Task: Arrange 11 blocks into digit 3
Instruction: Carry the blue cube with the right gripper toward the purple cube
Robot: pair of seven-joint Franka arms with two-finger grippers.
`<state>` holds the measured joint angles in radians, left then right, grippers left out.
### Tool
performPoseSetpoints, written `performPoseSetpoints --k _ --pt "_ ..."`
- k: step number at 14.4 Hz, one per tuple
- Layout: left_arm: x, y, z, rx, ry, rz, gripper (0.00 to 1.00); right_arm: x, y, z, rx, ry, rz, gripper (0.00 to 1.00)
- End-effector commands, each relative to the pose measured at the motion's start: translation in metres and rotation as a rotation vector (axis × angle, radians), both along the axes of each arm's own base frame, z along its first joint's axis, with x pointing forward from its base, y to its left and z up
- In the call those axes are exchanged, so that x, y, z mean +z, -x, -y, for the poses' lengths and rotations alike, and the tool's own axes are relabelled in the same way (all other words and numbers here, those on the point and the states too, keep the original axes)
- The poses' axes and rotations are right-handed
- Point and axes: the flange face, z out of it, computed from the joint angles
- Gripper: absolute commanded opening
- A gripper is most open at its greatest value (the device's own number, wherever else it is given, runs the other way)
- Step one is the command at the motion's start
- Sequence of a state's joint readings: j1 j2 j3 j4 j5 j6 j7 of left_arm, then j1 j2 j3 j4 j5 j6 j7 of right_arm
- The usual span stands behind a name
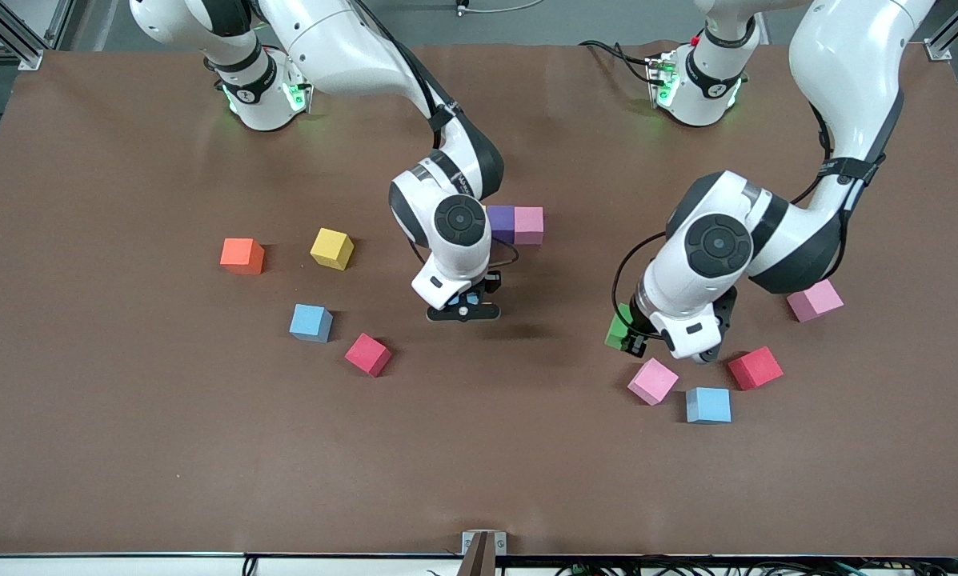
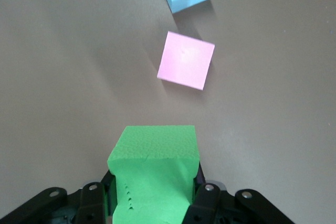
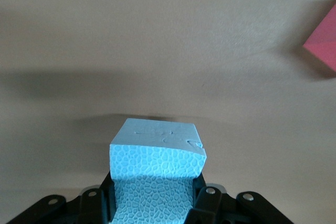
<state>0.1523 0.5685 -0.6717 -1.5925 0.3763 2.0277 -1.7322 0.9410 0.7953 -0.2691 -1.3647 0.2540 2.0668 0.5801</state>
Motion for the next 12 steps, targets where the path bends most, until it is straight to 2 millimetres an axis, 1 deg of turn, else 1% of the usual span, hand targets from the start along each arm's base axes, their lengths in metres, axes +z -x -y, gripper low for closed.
performPoseSetpoints --k 1,4,5,6,7,8,12 --pt "-0.005 -0.007 -0.011 -0.027 -0.005 -0.018 0.16 -0.008 0.006 0.015 0.011 -0.084 -0.036 0.00" --pt "-0.008 -0.007 -0.012 -0.063 -0.002 -0.022 0.16 -0.013 0.009 0.021 0.018 -0.103 -0.038 0.00" --pt "-0.009 -0.009 -0.013 -0.065 0.000 -0.024 0.16 -0.014 0.010 0.021 0.028 -0.102 -0.042 0.01" --pt "-0.006 -0.014 -0.014 -0.060 0.008 -0.015 0.16 -0.016 0.012 0.021 0.035 -0.099 -0.047 0.01" --pt "-0.006 -0.018 -0.015 -0.056 0.013 -0.012 0.16 -0.021 0.019 0.018 0.045 -0.093 -0.052 0.00" --pt "-0.007 -0.018 -0.015 -0.056 0.014 -0.014 0.16 -0.021 0.025 0.016 0.051 -0.091 -0.053 0.01" --pt "-0.011 -0.019 -0.017 -0.052 0.012 -0.019 0.15 -0.022 0.036 0.016 0.051 -0.092 -0.045 0.01"
